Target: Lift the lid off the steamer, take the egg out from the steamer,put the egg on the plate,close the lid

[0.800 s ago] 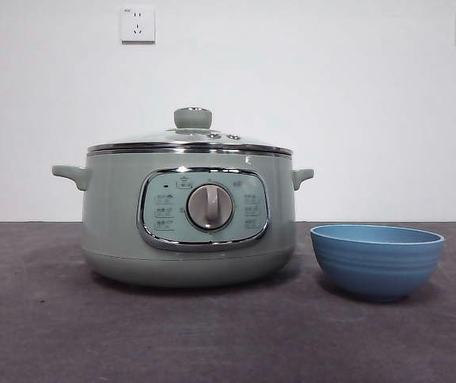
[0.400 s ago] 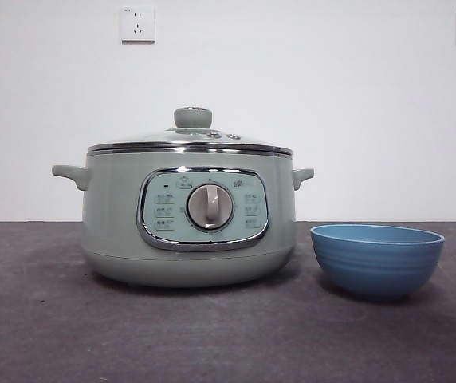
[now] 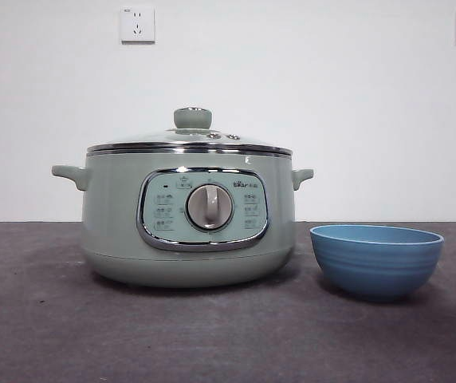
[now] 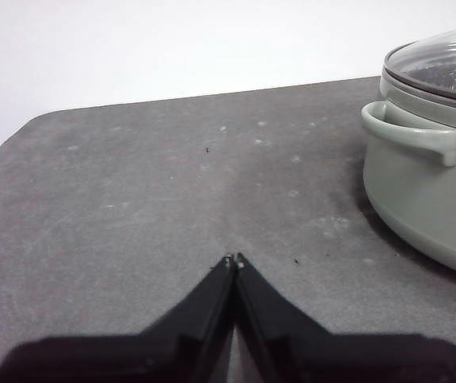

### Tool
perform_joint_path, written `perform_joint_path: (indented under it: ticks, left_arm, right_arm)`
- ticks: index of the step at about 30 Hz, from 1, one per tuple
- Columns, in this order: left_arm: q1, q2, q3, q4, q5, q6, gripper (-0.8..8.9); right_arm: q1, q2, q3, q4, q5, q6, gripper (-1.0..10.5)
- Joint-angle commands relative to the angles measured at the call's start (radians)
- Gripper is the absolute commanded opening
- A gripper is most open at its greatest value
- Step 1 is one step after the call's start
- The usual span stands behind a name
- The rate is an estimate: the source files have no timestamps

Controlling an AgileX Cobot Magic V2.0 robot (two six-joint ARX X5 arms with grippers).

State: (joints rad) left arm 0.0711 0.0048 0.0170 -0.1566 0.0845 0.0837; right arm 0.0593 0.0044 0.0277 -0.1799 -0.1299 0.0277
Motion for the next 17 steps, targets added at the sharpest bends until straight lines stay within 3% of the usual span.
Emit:
perform_joint_path:
  ticks: [1, 17]
  left_arm:
    - [0.003, -0.003, -0.014, -0.002, -0.003, -0.01, -0.03]
    - [0.003, -0.003, -0.014, -0.002, -0.003, -0.01, -0.03]
  right_arm:
    - [0.002, -0.003, -0.021, 0.006, 0.0, 0.018, 0.0]
    - [0.002, -0.002, -0.021, 0.006, 0.002, 0.031, 0.0]
